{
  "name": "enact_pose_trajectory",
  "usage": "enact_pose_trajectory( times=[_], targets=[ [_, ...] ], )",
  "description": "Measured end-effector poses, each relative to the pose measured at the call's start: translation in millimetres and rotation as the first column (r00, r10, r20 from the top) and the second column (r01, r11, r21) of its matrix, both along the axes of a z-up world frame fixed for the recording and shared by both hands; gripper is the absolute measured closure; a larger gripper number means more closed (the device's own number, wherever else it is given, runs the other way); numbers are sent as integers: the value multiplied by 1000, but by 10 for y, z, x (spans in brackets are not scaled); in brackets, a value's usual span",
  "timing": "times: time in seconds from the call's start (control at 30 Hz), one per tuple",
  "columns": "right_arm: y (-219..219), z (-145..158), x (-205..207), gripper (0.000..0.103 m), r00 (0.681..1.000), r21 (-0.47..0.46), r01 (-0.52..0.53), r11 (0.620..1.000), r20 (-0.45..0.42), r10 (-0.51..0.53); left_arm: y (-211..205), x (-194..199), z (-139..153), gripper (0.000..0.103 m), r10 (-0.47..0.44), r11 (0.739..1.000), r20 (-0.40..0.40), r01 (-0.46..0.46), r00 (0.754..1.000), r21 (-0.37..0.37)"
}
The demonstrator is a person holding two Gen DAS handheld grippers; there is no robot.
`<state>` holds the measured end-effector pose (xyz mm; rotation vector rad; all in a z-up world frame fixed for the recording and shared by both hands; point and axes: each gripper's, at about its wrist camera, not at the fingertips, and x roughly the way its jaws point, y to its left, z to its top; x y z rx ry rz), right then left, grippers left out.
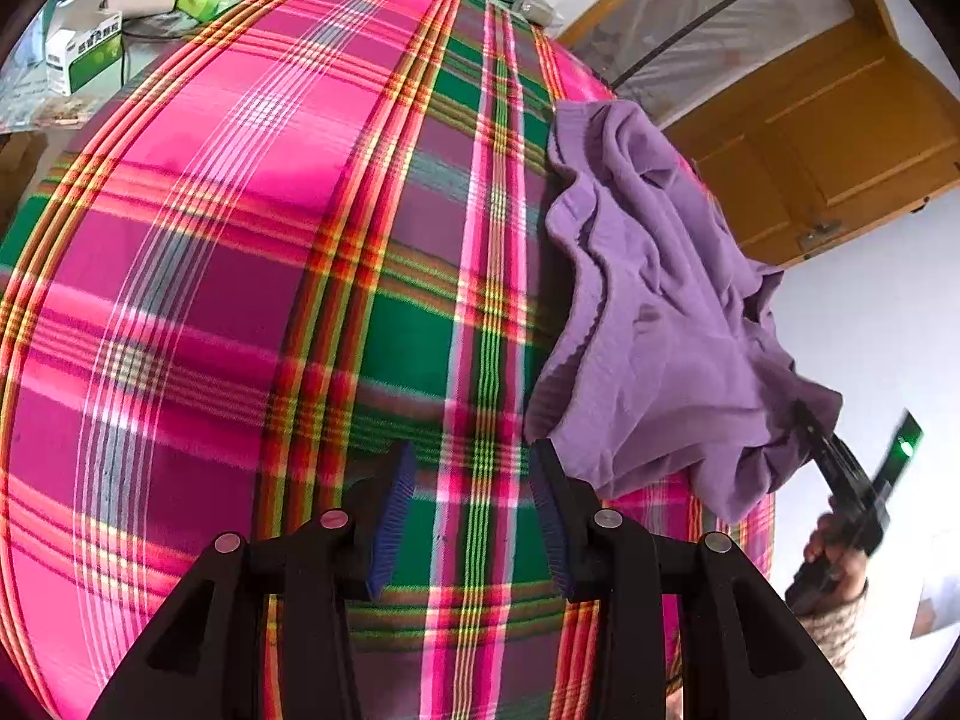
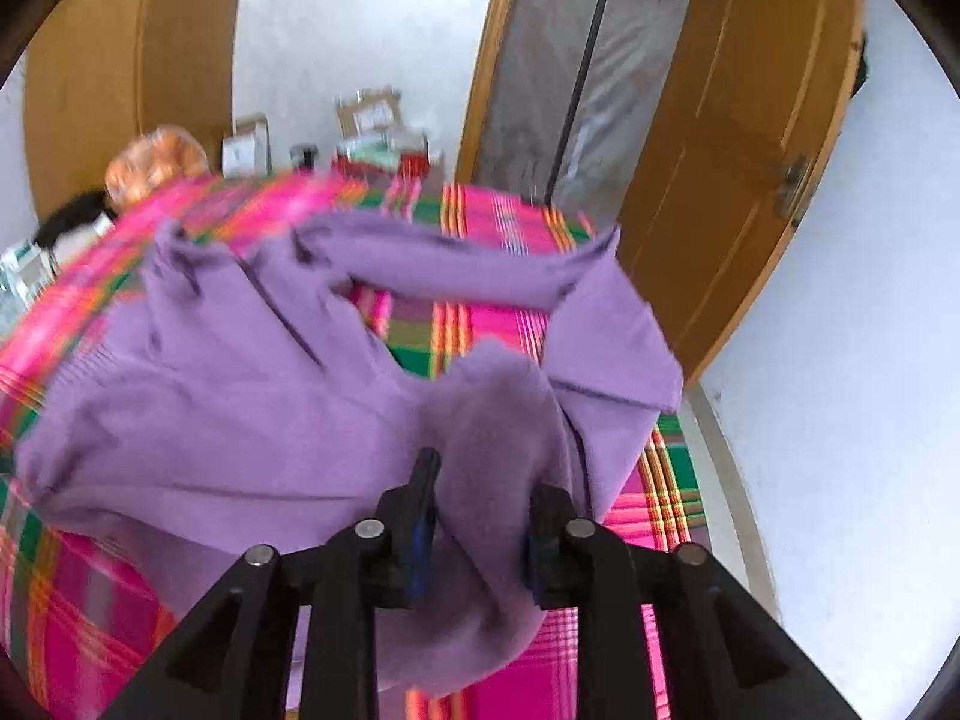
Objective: Fold clothes
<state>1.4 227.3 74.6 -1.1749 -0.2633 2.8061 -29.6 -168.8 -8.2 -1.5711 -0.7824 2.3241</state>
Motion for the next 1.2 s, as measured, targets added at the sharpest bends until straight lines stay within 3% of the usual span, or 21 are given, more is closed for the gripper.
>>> enact_pose_trajectory(
  times=[0.13, 0.23, 0.3, 0.5, 0.67, 0.77, 0.87, 0.97, 1.1, 1.2],
  targets=[
    [-337, 125, 275, 71, 992, 10, -75, 997, -102, 76, 25, -15, 15, 63, -5, 1000, -18, 5, 1000, 24],
    [-672, 80, 373, 69, 973, -111, -215, 970, -107, 204, 37, -72, -31, 63, -27, 997, -18, 28, 999, 68],
    [-987, -46, 395, 69, 937, -199, -350, 916, -79, 341, 109, -81, -46, 63, -41, 995, -13, 42, 999, 90],
    [-1757, -345, 437, 66, 820, -217, -564, 797, -35, 571, 255, -15, -73, 63, -68, 992, -19, 70, 998, 104],
    [-2138, -476, 406, 61, 781, -217, -610, 762, -4, 624, 116, 39, -118, 63, -12, 992, -12, 13, 1000, 129],
    [-2391, -597, 350, 59, 774, -160, -618, 770, 43, 631, 43, 70, -117, 63, 6, 992, -15, -4, 1000, 128],
    [-2548, -715, 309, 60, 793, -69, -597, 799, 95, 601, -10, 78, -110, 63, 15, 992, -17, -13, 1000, 128],
    [-2546, -703, 308, 86, 799, -56, -594, 802, 70, 597, -61, 80, -103, 63, 21, 992, -20, -18, 1000, 126],
    [-2500, -718, 273, 96, 814, -84, -571, 817, 72, 577, -49, 5, -85, 63, 18, 993, -23, -15, 1000, 120],
    [-2527, -657, 374, 98, 797, -77, -596, 799, 64, 600, -41, -65, -32, 63, 14, 993, -38, -10, 999, 121]
  ],
)
